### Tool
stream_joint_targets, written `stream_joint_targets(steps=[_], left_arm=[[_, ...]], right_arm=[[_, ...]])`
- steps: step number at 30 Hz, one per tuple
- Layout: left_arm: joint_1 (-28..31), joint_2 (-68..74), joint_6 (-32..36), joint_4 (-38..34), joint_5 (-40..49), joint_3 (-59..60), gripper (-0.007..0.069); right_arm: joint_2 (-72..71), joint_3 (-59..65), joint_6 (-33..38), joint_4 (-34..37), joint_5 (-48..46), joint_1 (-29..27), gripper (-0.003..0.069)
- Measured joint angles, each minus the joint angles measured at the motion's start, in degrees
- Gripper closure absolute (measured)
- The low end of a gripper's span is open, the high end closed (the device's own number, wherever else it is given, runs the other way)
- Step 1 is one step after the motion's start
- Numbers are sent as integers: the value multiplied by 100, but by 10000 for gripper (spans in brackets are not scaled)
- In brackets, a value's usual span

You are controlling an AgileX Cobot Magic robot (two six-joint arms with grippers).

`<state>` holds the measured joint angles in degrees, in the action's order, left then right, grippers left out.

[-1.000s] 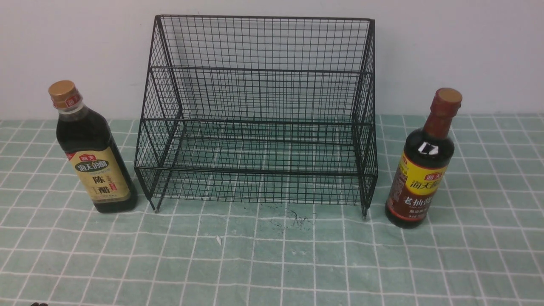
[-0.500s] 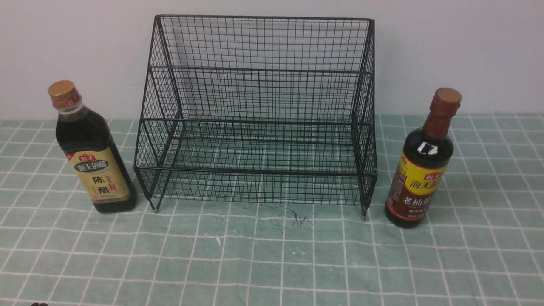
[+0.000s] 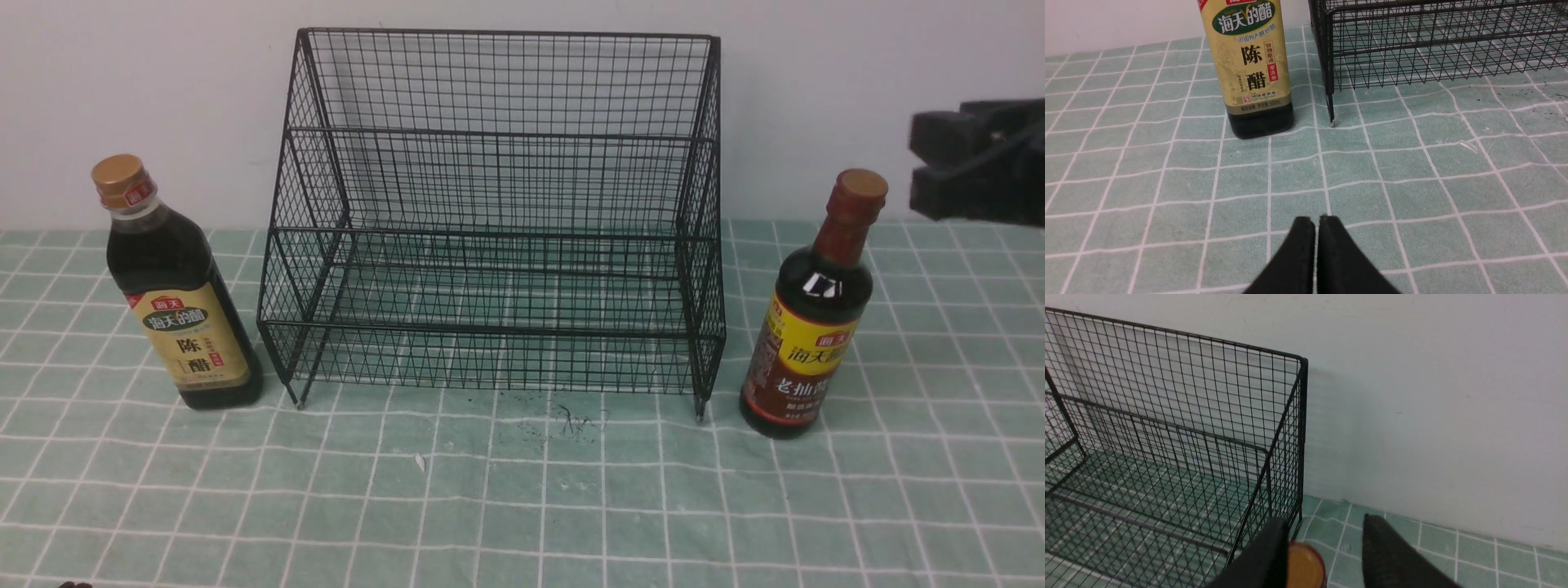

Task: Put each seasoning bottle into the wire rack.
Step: Use the right arm to grab the condiment bottle closest to it, then use the right arm to put the condiment bottle back on the shelf

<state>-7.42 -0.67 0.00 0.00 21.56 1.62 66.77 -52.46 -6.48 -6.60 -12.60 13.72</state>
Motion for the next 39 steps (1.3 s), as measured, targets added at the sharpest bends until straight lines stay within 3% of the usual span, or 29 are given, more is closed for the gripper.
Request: stream_joint_targets(steps=[1,2,4,8,21,24,26,31,39], left_arm=[[0,0,0,0,0,0,630],[0,0,0,0,0,0,630],[0,0,0,0,0,0,630],[0,0,0,0,0,0,630],[0,0,0,0,0,0,630],[0,0,0,0,0,0,630],[0,0,0,0,0,0,630],[0,0,0,0,0,0,630],[0,0,0,0,0,0,630]], right_arm=[[133,-93,0,0,52,0,277],[159,-93,0,0,59,0,277],[457,-227,-37,0,174,2,150],[813,-255,-48,0,134,2,45],[1462,-262,-47,112,-198,2,22],[1589,-262,-47,112,-302,2,35],[1665,-262,-47,112,-347,2,92],[1630,-263,3,2,-338,21,395],[745,-364,189,-224,-1107,21,386]])
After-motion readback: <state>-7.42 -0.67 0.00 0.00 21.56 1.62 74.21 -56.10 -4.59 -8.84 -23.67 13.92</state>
